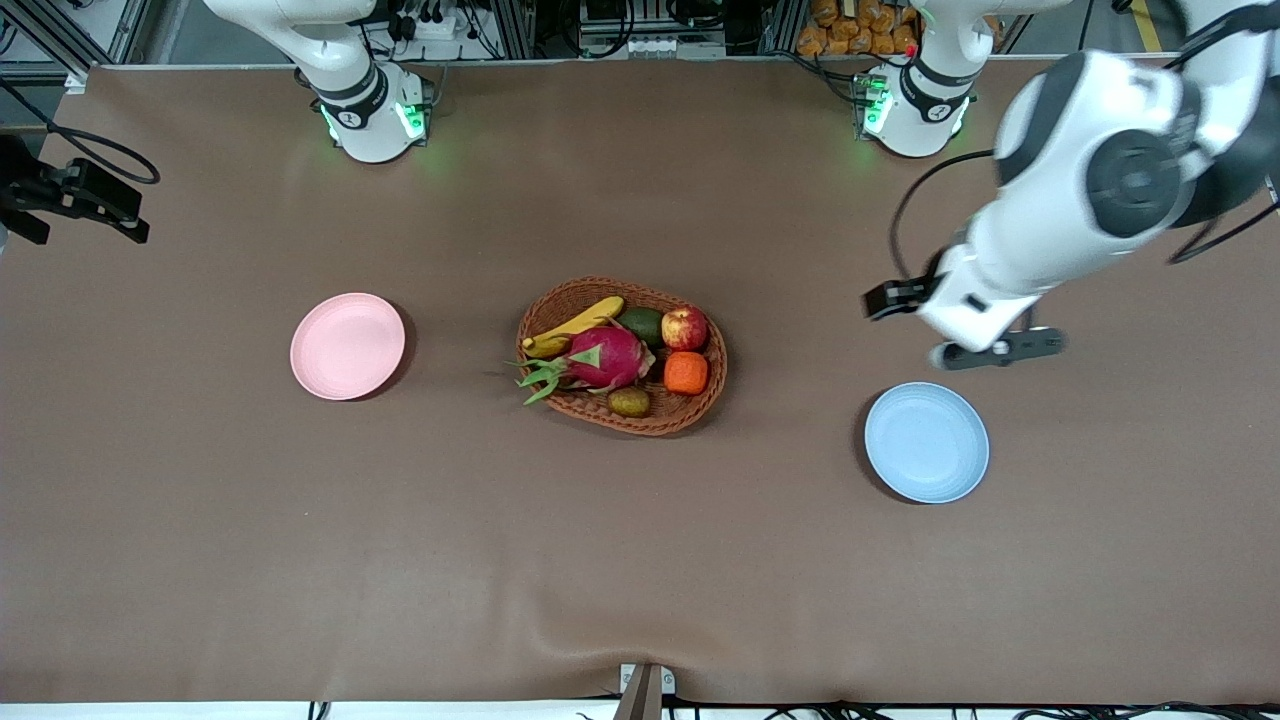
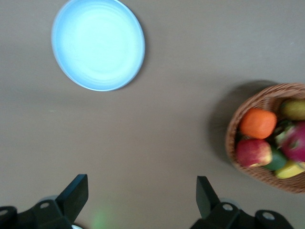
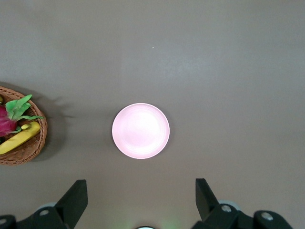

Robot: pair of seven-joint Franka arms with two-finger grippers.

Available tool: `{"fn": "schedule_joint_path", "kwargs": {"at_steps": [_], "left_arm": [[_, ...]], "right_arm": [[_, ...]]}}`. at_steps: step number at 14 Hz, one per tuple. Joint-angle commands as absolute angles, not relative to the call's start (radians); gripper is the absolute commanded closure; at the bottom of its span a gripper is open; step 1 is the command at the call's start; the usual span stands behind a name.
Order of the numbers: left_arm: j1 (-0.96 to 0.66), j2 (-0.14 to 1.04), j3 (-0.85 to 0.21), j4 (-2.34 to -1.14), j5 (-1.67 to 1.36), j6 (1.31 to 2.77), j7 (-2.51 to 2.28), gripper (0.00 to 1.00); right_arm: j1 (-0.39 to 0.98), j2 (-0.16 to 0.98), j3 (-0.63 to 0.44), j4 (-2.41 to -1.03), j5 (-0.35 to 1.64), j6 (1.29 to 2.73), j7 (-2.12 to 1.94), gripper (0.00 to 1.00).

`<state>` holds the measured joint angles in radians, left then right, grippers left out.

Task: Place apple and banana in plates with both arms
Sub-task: 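Reach the left gripper over the fruit basket toward the red apple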

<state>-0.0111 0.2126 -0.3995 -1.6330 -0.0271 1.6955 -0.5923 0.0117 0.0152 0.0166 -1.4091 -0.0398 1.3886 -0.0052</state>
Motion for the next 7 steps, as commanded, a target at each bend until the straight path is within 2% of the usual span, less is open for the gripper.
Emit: {"fn": "schedule_joint_path", "kwargs": {"at_steps": [1,7], "left_arm": [[-0.075,0.238,-0.419,-1.658,-0.038,1.765,-0.765,0.0],[-0.242,0.373,-0.416,-1.658,-0.023,1.9,-1.087,0.0]], "right_arm": [[0.026,0.025,0.008,-1.387,-0.048,1.371,0.009,0.0],[0.06,0.029,-0.031,-1.385,-0.048,1.367,0.009,0.0]]}}
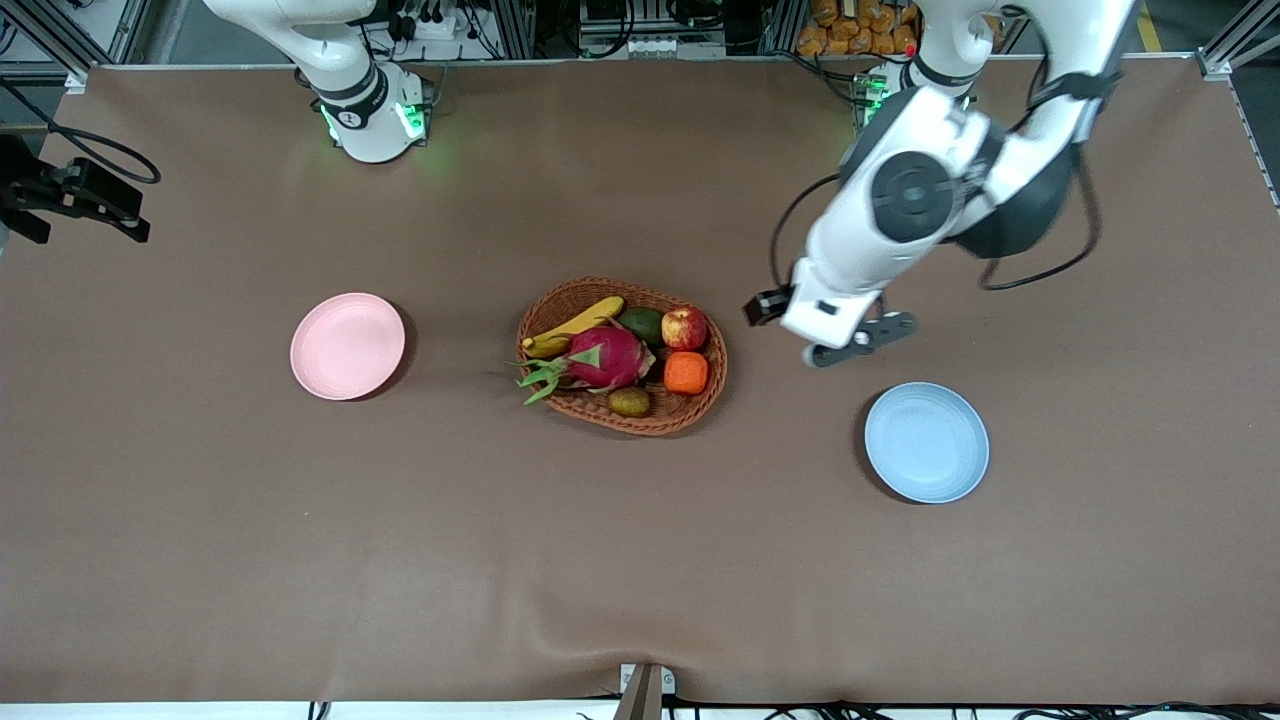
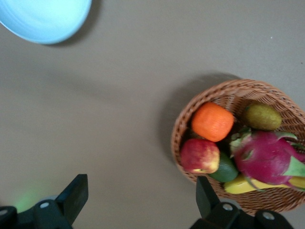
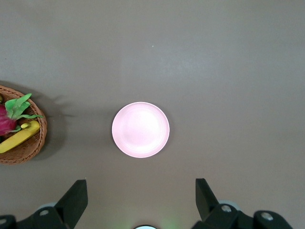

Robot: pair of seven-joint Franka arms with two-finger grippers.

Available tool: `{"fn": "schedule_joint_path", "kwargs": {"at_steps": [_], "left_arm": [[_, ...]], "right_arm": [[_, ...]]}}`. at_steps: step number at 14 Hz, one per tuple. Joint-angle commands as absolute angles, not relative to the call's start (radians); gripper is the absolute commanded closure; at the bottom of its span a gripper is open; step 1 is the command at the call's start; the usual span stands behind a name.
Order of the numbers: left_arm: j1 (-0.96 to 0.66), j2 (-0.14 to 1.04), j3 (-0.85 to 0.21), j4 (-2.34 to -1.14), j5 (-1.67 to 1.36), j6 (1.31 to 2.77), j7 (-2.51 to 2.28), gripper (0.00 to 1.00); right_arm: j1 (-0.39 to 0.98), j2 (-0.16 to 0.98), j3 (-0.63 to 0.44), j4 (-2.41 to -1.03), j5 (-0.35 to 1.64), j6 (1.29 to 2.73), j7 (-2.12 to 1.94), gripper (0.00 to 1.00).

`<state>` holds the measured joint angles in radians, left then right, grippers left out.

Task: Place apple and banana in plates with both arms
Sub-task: 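Reach the left gripper over the fruit basket toward the red apple, then lower the left gripper and grasp the red apple in the basket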

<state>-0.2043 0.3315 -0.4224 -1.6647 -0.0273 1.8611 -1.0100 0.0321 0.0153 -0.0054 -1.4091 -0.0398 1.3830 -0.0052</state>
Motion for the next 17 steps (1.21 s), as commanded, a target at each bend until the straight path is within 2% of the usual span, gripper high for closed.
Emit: {"fn": "schedule_joint_path", "kwargs": {"at_steps": [1,12,17], "left_arm": [[-0.259,0.389,-0.414,-1.658,-0.023,1.92,-1.129,0.0],[-0.405,0.572,-0.413,-1.649,0.169,2.104,-1.46,0.0],[-0.426,0.626,-0.413,-1.649,0.219,2.138,-1.522,0.0]], "right_arm": [[0.06,0.029,-0.029,-1.385,-0.048,1.365,0.009,0.0],[0.061,0.041,-0.032,-1.384,-0.048,1.353,0.009,0.0],[0.077,0.058,-0.041,-1.374,-0.051,1.336,0.009,0.0]]}}
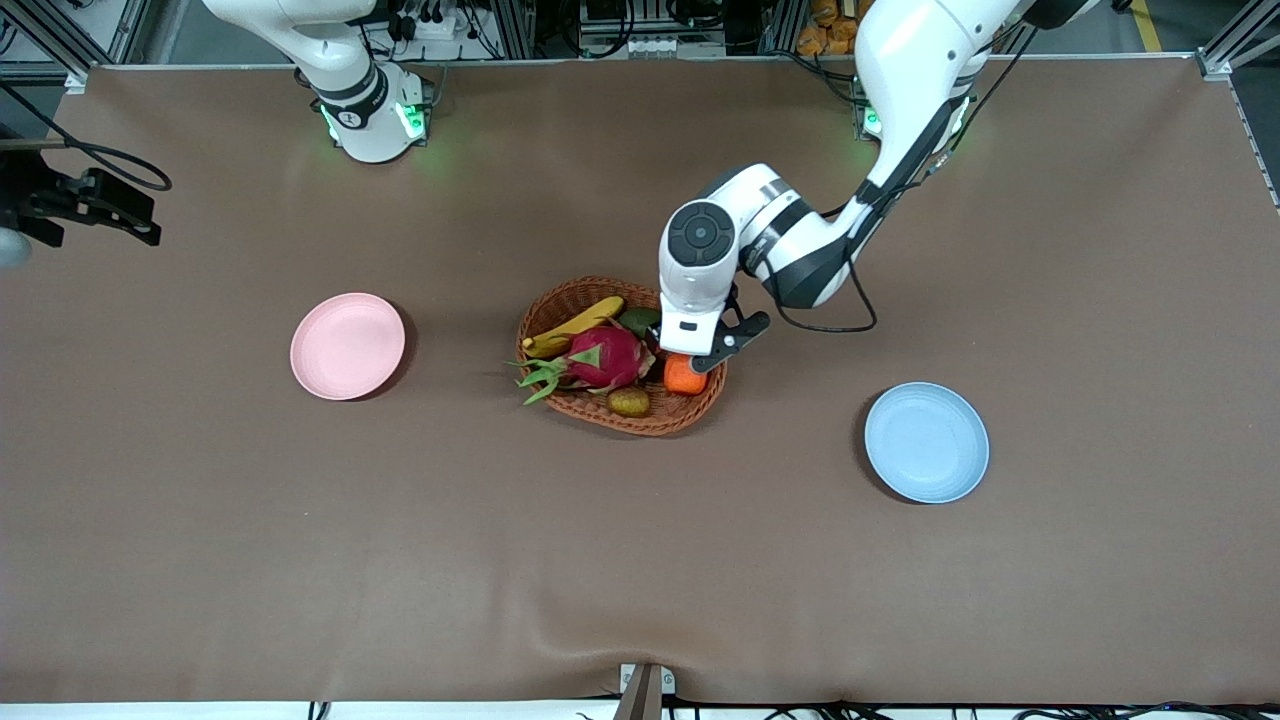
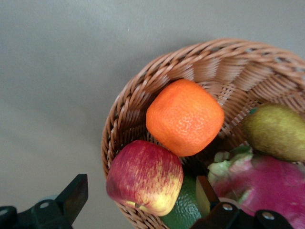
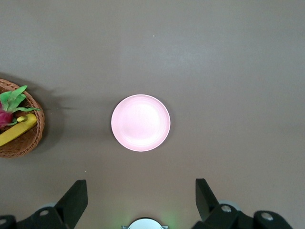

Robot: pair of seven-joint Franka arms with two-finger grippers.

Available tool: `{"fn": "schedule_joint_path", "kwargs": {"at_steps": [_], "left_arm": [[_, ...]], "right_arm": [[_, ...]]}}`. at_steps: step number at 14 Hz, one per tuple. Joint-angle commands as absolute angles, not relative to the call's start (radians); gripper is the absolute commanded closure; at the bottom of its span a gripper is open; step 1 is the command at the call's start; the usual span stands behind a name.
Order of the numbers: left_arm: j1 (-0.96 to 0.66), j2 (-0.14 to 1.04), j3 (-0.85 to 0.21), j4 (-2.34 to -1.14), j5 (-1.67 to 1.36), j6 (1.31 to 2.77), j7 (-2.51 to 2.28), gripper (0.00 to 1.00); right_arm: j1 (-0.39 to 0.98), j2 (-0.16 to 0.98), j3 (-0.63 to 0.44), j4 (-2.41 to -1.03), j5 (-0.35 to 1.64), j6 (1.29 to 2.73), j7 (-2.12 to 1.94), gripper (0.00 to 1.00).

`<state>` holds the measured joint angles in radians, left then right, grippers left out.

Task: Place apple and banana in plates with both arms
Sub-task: 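Lower the left gripper and grasp the red apple in the basket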

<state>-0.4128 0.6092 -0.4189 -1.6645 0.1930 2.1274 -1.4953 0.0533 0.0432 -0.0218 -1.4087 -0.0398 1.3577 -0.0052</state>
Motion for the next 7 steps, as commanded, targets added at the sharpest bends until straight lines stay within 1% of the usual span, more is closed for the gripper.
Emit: {"fn": "schedule_joint_path", "kwargs": {"at_steps": [1,7], "left_arm": [[-0.428,0.629,-0.413,-1.651,0.219,2.146,-1.523,0.0],[-0.437,0.655,-0.41,-1.649,0.219,2.175,-1.534,0.0]], "right_arm": [[0.077,0.058,-0.041,-1.374,-0.049,1.336,0.009,0.0],[0.077,0.058,-0.041,-1.374,-0.048,1.338,0.009,0.0]]}}
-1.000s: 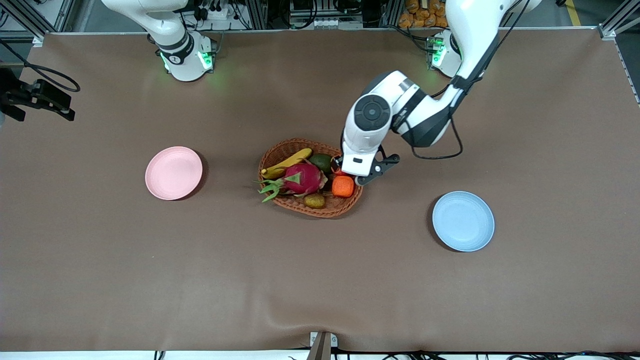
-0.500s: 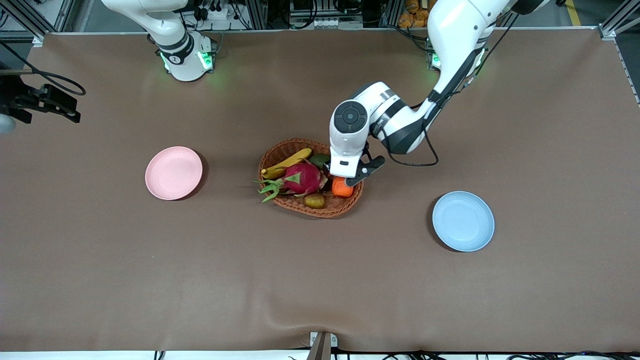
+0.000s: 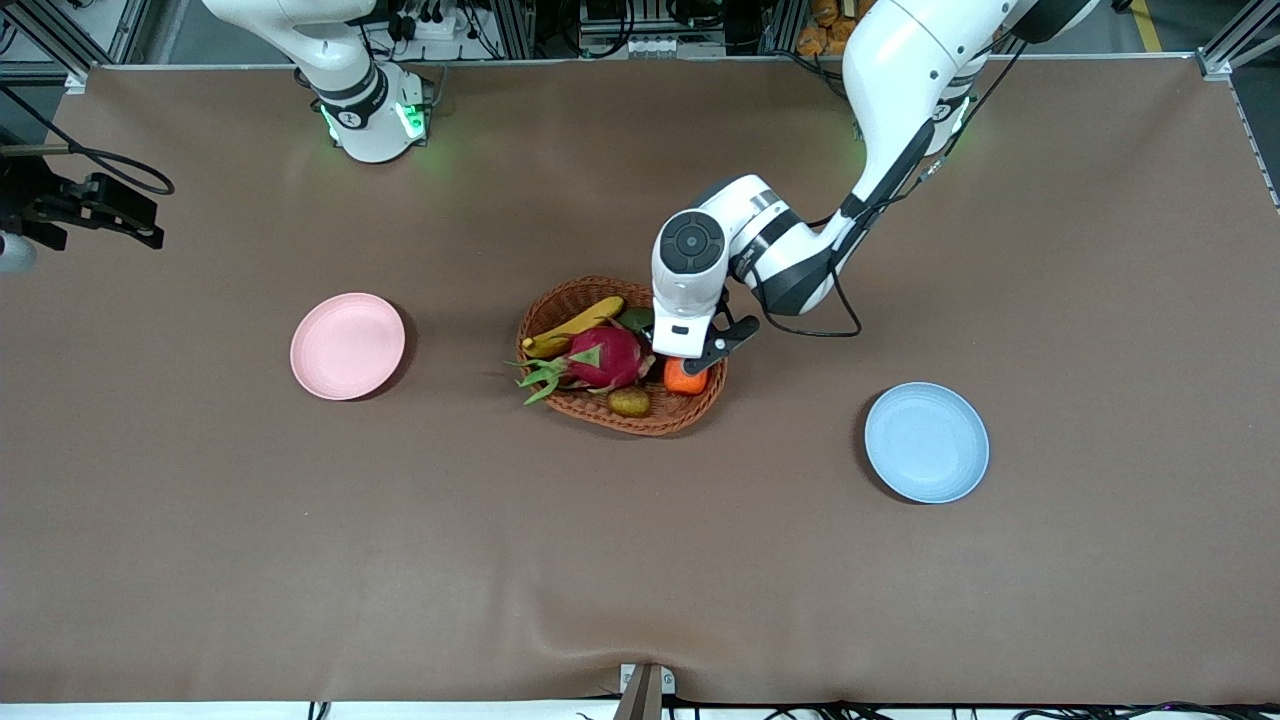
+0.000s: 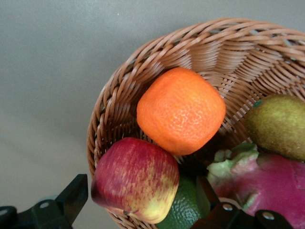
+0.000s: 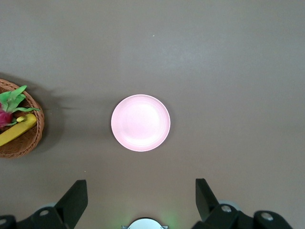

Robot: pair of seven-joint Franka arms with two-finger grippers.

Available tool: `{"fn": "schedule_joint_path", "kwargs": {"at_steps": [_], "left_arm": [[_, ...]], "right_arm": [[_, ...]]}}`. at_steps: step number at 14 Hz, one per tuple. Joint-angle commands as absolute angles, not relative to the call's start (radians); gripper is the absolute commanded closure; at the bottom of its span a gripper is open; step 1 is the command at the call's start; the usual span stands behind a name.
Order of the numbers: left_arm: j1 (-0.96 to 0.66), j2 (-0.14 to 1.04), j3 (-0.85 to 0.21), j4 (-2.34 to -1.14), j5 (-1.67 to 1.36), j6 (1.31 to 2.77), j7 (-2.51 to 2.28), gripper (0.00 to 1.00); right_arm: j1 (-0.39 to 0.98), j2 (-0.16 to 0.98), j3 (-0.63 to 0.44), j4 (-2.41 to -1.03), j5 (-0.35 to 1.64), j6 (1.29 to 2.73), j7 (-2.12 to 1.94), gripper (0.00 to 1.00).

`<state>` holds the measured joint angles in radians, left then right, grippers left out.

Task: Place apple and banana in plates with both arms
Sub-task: 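Lower the left gripper and grasp the red apple in the basket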

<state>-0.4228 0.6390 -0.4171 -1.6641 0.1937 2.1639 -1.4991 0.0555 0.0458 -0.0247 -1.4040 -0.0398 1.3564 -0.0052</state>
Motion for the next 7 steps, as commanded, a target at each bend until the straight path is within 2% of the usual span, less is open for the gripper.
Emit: {"fn": "schedule_joint_path", "kwargs": {"at_steps": [1,4,6,7], "left_arm": [[-0.437,0.655,-0.41,-1.654,0.219,2.175,-1.535,0.0],[-0.437,0.66,-0.41,-1.658,0.219,2.174,-1.549,0.01],[-0.437,0.664,-0.41,-1.657,0.219,2.174,-1.551,0.22],[-0.437,0.663,-0.41,-1.657,0.219,2.174,-1.551,0.45]], "right_arm": [[0.077,0.058,-0.041,-1.374,-0.048,1.338,0.011,0.0],[0.077,0.06,-0.041,-1.374,-0.048,1.338,0.011,0.0],[0.077,0.061,-0.041,-1.374,-0.048,1.338,0.009,0.0],[0.078,0.064,-0.041,-1.37,-0.048,1.336,0.009,0.0]]}}
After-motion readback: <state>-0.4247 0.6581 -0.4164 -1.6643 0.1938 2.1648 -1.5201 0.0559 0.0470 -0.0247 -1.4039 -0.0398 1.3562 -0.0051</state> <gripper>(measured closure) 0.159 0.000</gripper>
